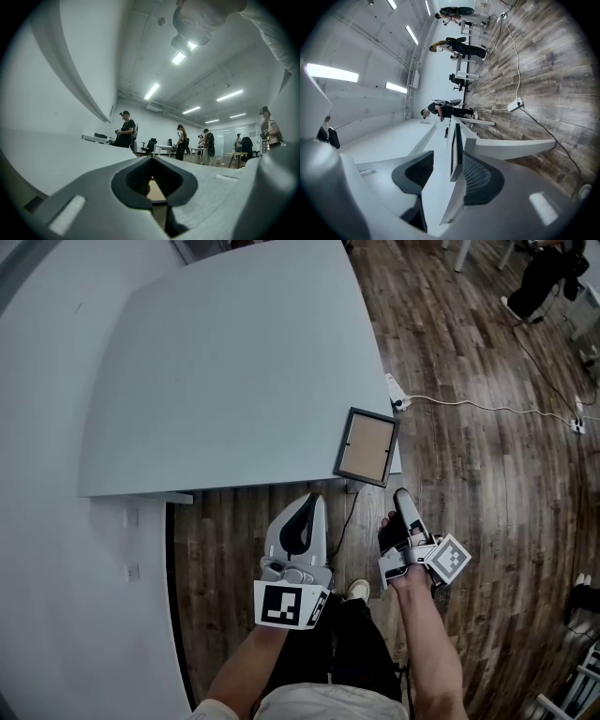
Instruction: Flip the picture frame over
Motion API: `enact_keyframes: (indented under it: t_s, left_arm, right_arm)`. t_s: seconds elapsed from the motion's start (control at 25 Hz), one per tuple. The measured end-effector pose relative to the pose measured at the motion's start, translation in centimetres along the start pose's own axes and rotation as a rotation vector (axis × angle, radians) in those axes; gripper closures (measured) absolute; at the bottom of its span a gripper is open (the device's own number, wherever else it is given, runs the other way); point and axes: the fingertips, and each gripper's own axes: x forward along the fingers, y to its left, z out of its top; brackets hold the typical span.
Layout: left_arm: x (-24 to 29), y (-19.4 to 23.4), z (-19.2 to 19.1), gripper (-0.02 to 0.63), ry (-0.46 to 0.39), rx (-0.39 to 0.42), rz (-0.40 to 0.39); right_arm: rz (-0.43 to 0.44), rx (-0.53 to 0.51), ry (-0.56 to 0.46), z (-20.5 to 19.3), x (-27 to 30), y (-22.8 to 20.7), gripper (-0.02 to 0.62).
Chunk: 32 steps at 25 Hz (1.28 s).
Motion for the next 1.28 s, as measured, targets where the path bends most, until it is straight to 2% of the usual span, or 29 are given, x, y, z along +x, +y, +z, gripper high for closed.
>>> enact_keyframes:
  t_s: [0.48, 0.84, 1.08, 1.28]
  left_arm:
    - [-0.2, -1.1, 3.8, 0.606, -0.042, 0.04, -0.016]
    - [-0.3, -2.0, 8.4, 0.606, -0.104, 0.065, -0.011]
    - [-0.1, -2.3, 8.0, 0.606, -0.096, 0.076, -0.016]
    - [-0.5, -2.1, 8.3, 0.606, -0.081, 0.076, -0.005]
  right_arm:
    - [0.034, -0.107, -0.004, 1.0, -0.4, 5.2, 0.411]
    - [0.071, -0.255, 0.004, 2.1, -0.9, 10.1, 0.492]
    - [-0.066, -0.266, -0.022, 3.4, -2.1, 10.1, 0.546]
    - [-0.106, -0.267, -0.03, 3.5, -2.7, 11.3, 0.574]
